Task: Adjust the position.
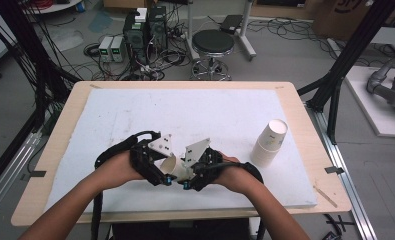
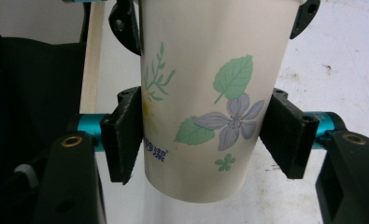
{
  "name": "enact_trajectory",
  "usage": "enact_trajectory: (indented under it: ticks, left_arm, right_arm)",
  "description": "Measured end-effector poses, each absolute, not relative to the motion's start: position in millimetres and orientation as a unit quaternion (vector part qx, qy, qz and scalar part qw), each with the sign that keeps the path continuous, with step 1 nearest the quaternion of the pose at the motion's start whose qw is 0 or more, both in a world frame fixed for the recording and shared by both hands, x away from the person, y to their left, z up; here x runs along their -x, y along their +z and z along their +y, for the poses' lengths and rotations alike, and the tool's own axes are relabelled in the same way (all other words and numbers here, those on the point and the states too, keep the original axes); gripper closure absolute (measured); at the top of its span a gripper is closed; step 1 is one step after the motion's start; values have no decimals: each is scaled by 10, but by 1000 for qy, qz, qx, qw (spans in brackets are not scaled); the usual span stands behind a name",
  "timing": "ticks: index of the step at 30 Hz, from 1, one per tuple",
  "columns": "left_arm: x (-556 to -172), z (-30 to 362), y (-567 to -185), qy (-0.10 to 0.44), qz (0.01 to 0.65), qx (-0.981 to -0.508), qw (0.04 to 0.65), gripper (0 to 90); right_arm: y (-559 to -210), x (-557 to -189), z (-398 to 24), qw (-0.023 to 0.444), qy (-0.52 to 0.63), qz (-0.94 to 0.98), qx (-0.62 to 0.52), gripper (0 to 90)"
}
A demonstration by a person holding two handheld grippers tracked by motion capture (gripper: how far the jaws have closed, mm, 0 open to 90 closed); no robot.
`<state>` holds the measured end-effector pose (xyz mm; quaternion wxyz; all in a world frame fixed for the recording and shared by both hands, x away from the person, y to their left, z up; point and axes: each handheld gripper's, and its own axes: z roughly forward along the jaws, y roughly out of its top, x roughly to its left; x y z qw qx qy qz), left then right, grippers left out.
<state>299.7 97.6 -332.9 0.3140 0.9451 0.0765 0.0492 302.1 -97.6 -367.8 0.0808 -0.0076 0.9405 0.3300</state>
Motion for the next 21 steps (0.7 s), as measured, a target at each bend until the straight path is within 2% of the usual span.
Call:
enact_trajectory:
  ticks: [10, 16, 21]
  left_arm:
    - [-2983, 1003, -3363, 60, 71, -936, 340, 263]
    - [-2974, 1126, -3369, 62, 64, -914, 396, 204]
    - [-2956, 1303, -3366, 58, 89, -883, 458, 197]
  right_arm:
    - [-3695, -3022, -993, 81, 334, 939, 4, 365]
    - [-3682, -3021, -1075, 84, 344, 935, 0, 369]
    - [-3704, -3018, -1188, 84, 362, 928, -14, 368]
